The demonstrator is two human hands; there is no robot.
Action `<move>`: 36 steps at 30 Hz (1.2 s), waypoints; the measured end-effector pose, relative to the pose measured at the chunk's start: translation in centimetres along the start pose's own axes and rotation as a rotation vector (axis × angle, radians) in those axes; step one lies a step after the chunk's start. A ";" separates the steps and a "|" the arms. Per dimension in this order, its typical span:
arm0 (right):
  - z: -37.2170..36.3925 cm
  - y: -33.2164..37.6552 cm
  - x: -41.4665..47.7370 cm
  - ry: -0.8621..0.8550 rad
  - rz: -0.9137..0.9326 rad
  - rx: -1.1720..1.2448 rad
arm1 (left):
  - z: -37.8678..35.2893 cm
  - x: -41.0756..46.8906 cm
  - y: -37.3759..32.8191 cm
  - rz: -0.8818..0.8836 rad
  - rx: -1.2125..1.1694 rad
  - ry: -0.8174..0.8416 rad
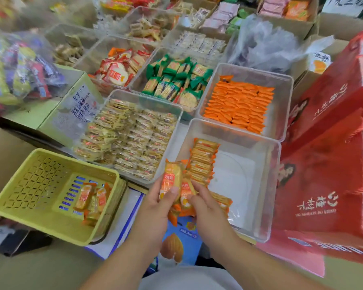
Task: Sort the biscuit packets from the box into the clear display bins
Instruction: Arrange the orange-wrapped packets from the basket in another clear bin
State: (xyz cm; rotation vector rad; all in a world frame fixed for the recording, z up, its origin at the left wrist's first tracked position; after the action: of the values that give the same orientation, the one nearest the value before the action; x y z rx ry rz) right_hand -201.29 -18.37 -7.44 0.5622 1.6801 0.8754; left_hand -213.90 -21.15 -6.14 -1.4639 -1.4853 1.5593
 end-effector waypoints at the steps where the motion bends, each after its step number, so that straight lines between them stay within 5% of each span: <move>1: 0.3 0.1 -0.1 -0.012 0.004 0.011 | -0.7 -0.1 0.2 -0.006 -0.013 -0.020; 8: 0.1 -0.6 0.2 0.133 -0.128 0.163 | -2.5 -0.3 -0.1 0.029 0.011 -0.099; 14: 0.4 0.0 0.8 0.137 -0.093 0.373 | -2.6 -0.1 -0.8 -0.110 0.146 -0.118; 20: 0.6 0.5 0.6 0.101 0.041 0.218 | -3.4 0.1 -0.3 -0.134 0.303 0.064; 27: 2.3 0.1 1.4 0.101 -0.078 0.130 | -3.2 1.1 0.9 0.078 0.309 0.267; 30: 3.8 0.3 2.1 0.112 -0.113 0.172 | -3.1 1.7 1.1 0.002 0.328 0.440; 33: 6.8 0.3 4.1 -0.036 -0.094 0.109 | -3.1 3.3 1.6 0.010 0.445 0.446; 36: 10.7 0.2 7.6 -0.414 -0.057 -0.247 | -1.6 3.7 1.7 -0.033 0.742 0.316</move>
State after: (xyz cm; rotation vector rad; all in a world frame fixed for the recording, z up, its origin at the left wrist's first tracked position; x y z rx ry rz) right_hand -193.16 -9.80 -13.17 0.4841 1.1892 0.8439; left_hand -212.93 -17.69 -8.67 -1.1500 -0.6319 1.5294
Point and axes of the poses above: each hand's wrist, its own x-axis towards the middle knuckle, its own z-axis out of the back of the hand, y = z × x, the point moved 3 cm from there along x, towards the middle knuckle, and after that the axes turned 9 degrees about -z, right-handed, at the moved point
